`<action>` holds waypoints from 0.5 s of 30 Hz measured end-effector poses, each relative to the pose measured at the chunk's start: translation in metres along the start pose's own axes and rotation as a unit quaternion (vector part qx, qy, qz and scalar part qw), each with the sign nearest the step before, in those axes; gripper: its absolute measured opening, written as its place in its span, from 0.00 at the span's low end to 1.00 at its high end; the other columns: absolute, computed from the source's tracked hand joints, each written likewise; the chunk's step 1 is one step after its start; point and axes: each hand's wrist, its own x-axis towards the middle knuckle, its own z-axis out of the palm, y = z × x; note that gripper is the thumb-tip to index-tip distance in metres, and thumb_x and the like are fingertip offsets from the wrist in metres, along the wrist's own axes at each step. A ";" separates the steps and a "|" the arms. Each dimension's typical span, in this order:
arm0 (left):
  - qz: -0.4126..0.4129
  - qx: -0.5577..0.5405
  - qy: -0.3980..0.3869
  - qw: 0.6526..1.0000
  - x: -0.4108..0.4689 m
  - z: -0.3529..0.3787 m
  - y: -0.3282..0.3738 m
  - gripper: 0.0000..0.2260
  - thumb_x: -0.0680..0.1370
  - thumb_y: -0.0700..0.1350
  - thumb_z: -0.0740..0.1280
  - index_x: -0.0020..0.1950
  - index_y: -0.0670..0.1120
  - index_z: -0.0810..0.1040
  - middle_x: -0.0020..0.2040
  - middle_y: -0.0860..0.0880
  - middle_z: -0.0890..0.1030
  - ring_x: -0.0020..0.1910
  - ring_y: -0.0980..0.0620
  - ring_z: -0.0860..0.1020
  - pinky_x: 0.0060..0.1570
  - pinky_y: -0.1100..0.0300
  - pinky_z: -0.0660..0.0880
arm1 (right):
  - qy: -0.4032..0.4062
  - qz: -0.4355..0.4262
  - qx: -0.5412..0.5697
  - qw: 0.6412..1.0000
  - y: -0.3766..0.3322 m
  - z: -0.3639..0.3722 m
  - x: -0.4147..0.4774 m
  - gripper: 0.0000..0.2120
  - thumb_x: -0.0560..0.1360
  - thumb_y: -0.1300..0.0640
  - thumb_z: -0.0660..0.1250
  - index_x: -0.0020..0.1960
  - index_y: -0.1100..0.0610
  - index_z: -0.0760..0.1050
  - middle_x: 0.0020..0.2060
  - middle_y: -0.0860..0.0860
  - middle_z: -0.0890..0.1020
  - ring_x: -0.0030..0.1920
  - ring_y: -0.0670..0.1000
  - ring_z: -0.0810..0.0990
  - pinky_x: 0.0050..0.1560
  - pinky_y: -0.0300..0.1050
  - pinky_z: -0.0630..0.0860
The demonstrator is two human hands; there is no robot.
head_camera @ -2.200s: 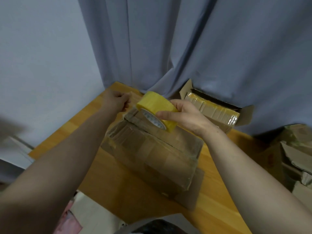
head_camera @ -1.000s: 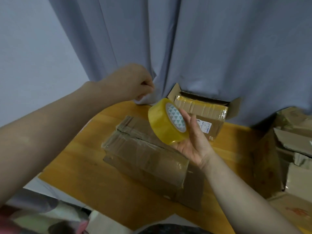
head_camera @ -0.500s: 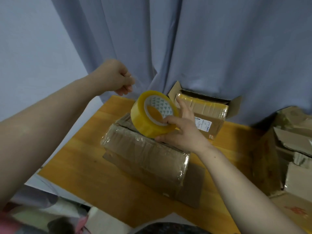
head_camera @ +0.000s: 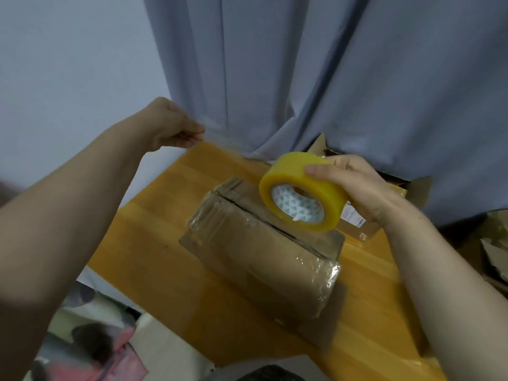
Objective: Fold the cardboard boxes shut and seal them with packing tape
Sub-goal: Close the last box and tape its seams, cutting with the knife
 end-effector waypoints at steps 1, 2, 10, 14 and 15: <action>-0.014 0.000 0.006 1.000 0.004 -0.002 -0.007 0.06 0.73 0.37 0.72 0.45 0.34 0.79 0.33 0.44 0.81 0.23 0.57 0.78 0.29 0.66 0.79 | 0.001 0.003 0.000 1.000 0.002 -0.001 0.004 0.23 0.61 0.46 0.76 0.43 0.64 0.80 0.37 0.58 0.85 0.37 0.55 0.83 0.45 0.50 0.78; -0.028 0.001 0.012 1.000 0.008 -0.004 -0.015 0.06 0.73 0.36 0.72 0.46 0.34 0.79 0.35 0.43 0.81 0.23 0.57 0.77 0.29 0.65 0.79 | 0.002 0.007 -0.004 1.000 0.004 -0.002 0.007 0.20 0.60 0.45 0.75 0.41 0.62 0.81 0.36 0.57 0.84 0.36 0.54 0.83 0.44 0.50 0.77; -0.093 0.004 0.025 0.995 0.030 -0.002 -0.051 0.04 0.73 0.34 0.71 0.43 0.35 0.76 0.34 0.42 0.78 0.27 0.51 0.76 0.25 0.65 0.77 | -0.034 0.063 -0.010 0.997 -0.007 0.026 0.022 0.22 0.59 0.43 0.72 0.43 0.60 0.82 0.37 0.56 0.85 0.37 0.54 0.84 0.41 0.47 0.80; -0.108 0.006 0.029 0.994 0.034 -0.010 -0.063 0.03 0.74 0.34 0.69 0.43 0.34 0.76 0.35 0.41 0.78 0.28 0.50 0.76 0.23 0.66 0.76 | -0.040 0.075 -0.064 0.994 -0.015 0.039 0.030 0.22 0.64 0.41 0.71 0.44 0.59 0.83 0.37 0.55 0.85 0.37 0.53 0.84 0.41 0.45 0.80; -0.112 0.006 0.029 0.993 0.034 -0.011 -0.068 0.03 0.74 0.33 0.69 0.44 0.34 0.76 0.35 0.41 0.77 0.25 0.51 0.76 0.22 0.66 0.76 | -0.037 0.084 -0.084 0.992 -0.013 0.042 0.035 0.21 0.66 0.41 0.71 0.44 0.59 0.82 0.37 0.54 0.85 0.36 0.51 0.84 0.40 0.43 0.80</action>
